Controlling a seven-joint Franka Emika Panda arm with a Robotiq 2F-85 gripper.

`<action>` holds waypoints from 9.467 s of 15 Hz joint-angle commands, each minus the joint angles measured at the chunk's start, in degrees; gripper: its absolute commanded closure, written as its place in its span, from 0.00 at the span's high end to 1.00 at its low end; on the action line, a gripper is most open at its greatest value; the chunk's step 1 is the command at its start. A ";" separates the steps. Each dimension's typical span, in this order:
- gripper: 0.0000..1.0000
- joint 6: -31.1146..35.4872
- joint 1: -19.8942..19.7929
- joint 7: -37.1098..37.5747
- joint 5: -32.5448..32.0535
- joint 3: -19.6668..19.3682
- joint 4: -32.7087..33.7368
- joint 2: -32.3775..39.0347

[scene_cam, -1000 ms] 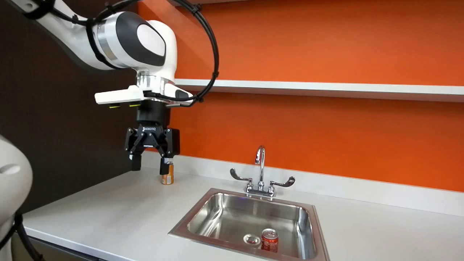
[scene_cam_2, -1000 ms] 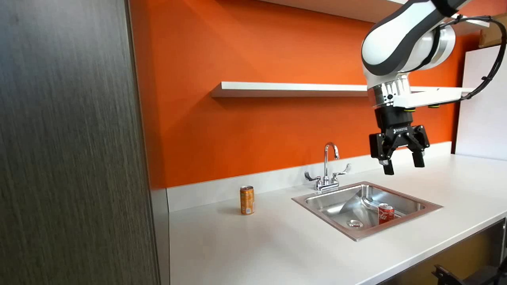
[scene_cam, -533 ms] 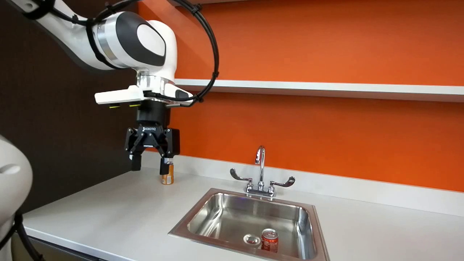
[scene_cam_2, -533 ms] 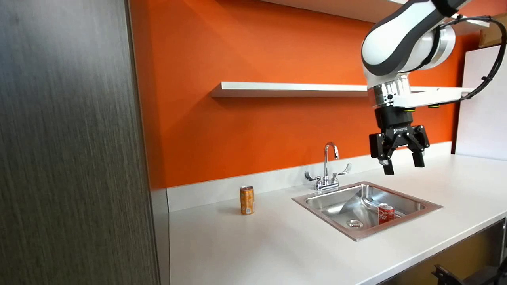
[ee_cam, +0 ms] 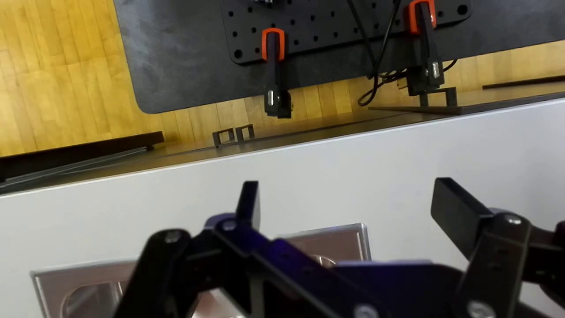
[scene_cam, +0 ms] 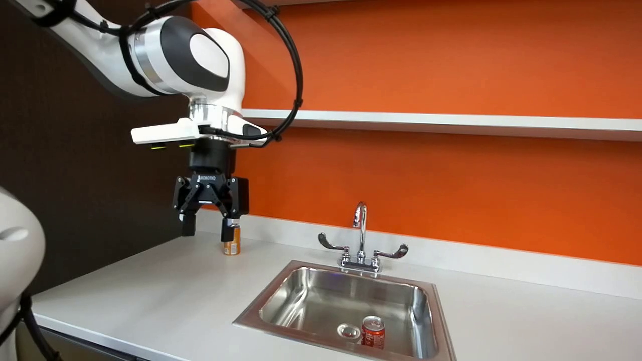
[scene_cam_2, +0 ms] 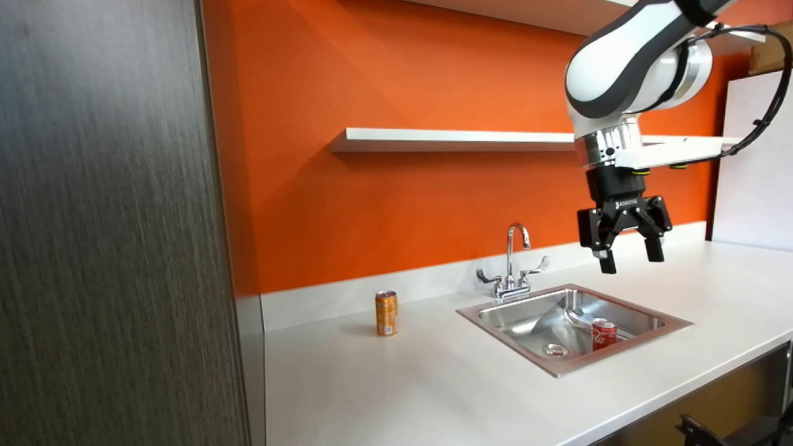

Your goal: Remove the red can from the sink and put it on the counter

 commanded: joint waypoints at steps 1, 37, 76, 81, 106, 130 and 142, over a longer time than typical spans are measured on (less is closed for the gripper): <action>1.00 2.39 0.43 -0.30 0.23 -0.72 0.45 1.43; 1.00 32.62 -12.39 -13.05 15.41 -9.76 34.64 64.64; 0.65 27.55 -19.04 -12.06 16.23 -8.24 53.45 80.16; 0.38 27.59 -18.90 -12.00 16.20 -8.12 53.67 80.30; 0.38 22.99 -15.99 -11.30 13.34 -10.59 38.64 61.89; 0.38 12.77 1.47 -2.68 -0.71 -3.23 21.92 31.47; 0.38 15.98 8.44 -3.57 0.23 3.71 20.15 34.95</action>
